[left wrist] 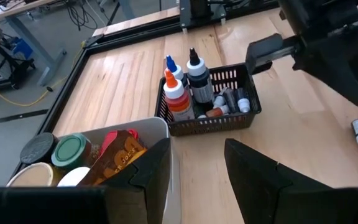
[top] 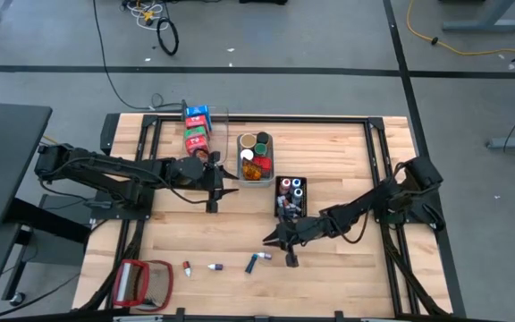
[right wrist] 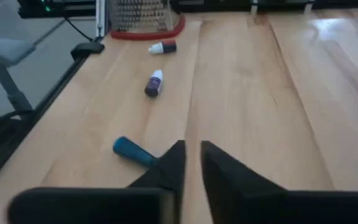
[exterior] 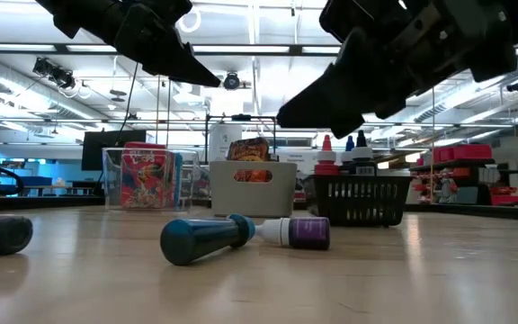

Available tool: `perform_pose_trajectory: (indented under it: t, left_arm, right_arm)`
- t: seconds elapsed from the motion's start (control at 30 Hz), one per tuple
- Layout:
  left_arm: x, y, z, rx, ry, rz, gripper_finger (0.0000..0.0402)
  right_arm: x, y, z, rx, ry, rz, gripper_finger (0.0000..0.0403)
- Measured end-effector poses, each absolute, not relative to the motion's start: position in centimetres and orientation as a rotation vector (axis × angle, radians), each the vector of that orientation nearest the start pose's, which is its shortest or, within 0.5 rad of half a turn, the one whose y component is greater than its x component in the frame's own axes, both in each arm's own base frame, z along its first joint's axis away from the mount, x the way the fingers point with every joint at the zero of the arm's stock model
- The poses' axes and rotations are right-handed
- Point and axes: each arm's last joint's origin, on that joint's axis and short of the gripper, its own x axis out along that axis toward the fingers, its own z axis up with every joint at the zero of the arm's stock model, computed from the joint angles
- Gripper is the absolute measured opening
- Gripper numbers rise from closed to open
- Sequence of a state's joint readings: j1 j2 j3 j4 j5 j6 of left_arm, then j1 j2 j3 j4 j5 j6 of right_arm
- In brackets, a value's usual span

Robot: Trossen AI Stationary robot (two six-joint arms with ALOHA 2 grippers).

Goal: Pick & Place Kitchen Items
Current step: Put the purple food coloring bottle into the black bin

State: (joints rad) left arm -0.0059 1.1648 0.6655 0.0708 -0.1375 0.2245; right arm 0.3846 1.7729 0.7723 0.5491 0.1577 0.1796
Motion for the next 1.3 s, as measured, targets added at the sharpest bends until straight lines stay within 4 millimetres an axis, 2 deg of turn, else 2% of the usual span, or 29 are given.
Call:
perform_pose_trajectory:
  t: [0.17, 0.3, 0.47, 0.63, 0.8, 1.03, 1.3]
  left_arm:
    - [24.7, 0.2, 24.2, 0.250, 0.437, 0.081, 0.0160]
    - [24.7, 0.2, 24.2, 0.249, 0.437, 0.082, 0.0160]
    - [24.7, 0.2, 24.2, 0.249, 0.437, 0.082, 0.0160]
    - [24.7, 0.2, 24.2, 0.244, 0.437, 0.082, 0.0160]
    - [24.7, 0.2, 24.2, 0.243, 0.437, 0.083, 0.0160]
    - [24.7, 0.2, 24.2, 0.252, 0.438, 0.081, 0.0160]
    - [24.7, 0.3, 24.2, 0.270, 0.438, 0.077, 0.0160]
  right_arm:
    - [31.5, 13.7, 14.3, -0.022, 0.454, 0.251, 0.0122]
    - [31.1, 14.9, 13.7, -0.038, 0.455, 0.236, 0.0146]
    - [31.0, 16.3, 12.0, -0.015, 0.462, 0.150, 0.0142]
    - [32.3, 17.9, 10.7, -0.057, 0.479, 0.149, 0.0128]
    - [32.7, 18.1, 9.2, -0.074, 0.541, 0.045, 0.0125]
    - [32.7, 17.9, 9.2, -0.087, 0.534, -0.013, 0.0138]
    - [32.8, 18.0, 9.1, -0.029, 0.558, 0.055, 0.0161]
